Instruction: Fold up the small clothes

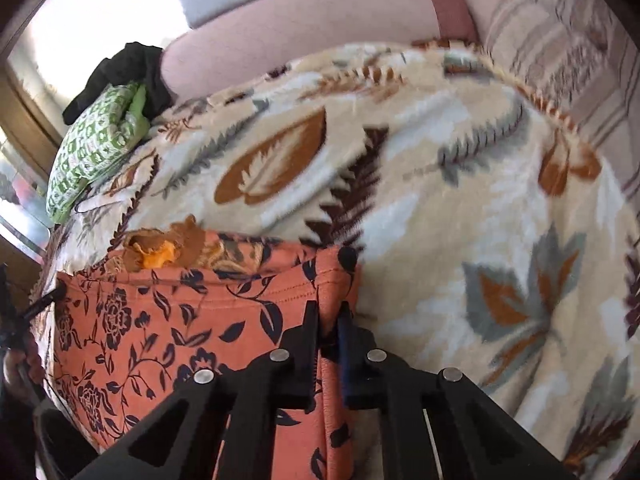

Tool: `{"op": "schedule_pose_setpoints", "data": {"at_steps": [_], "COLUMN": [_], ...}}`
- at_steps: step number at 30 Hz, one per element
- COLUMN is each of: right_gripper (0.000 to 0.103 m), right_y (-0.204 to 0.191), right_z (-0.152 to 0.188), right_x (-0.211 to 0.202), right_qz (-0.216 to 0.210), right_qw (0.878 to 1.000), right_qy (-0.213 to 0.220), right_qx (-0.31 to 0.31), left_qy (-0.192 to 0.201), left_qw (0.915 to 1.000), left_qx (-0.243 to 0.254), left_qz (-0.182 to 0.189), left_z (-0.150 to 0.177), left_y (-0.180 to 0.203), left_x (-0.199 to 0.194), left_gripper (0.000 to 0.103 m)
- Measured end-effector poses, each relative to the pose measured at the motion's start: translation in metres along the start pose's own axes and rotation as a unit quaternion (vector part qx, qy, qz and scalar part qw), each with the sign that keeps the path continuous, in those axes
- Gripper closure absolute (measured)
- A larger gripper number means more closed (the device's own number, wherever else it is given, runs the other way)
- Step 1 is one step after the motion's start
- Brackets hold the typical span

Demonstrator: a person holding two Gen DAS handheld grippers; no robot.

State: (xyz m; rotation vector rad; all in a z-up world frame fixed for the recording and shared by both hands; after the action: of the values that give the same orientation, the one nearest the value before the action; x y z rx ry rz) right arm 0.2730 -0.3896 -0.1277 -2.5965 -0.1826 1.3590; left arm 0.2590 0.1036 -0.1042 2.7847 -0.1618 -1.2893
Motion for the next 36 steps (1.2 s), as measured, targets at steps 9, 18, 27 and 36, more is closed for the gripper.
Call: {"op": "schedule_pose_setpoints", "data": {"at_steps": [9, 18, 27, 36], "right_gripper": [0.076, 0.022, 0.022, 0.010], "right_y": [0.031, -0.014, -0.061, -0.088], "right_z": [0.014, 0.028, 0.122, 0.114], "right_x": [0.059, -0.049, -0.007, -0.045], "right_qz": [0.002, -0.131, -0.214, -0.249], "right_qw": [0.998, 0.985, 0.959, 0.955], "right_qy": [-0.024, 0.030, -0.068, -0.042], "right_qx": [0.065, 0.113, 0.171, 0.154], "left_qy": [-0.054, 0.016, -0.103, -0.070], "left_qw": [0.9963, 0.9997, 0.9934, 0.9938], "left_qx": [0.011, -0.013, 0.019, 0.029], "left_qz": [-0.066, -0.011, -0.047, -0.081], "left_z": [0.014, 0.021, 0.134, 0.140], "left_y": [-0.013, 0.000, 0.026, 0.031], "left_x": [0.062, -0.052, -0.019, -0.045], "left_gripper": [0.083, 0.050, 0.035, 0.032]}}
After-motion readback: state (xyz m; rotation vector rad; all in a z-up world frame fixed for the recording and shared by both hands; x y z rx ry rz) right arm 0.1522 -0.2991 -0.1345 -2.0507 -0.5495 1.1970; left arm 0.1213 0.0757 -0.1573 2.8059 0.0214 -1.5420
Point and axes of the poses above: each gripper's, at about its wrist camera, not at the fingertips, and x roughly the way its jaws point, y to its right, z to its underside, the point moved 7 cm from there along x, roughly the way its jaws point, and after that the axes turned 1 degree about -z, right-handed, at the moved point
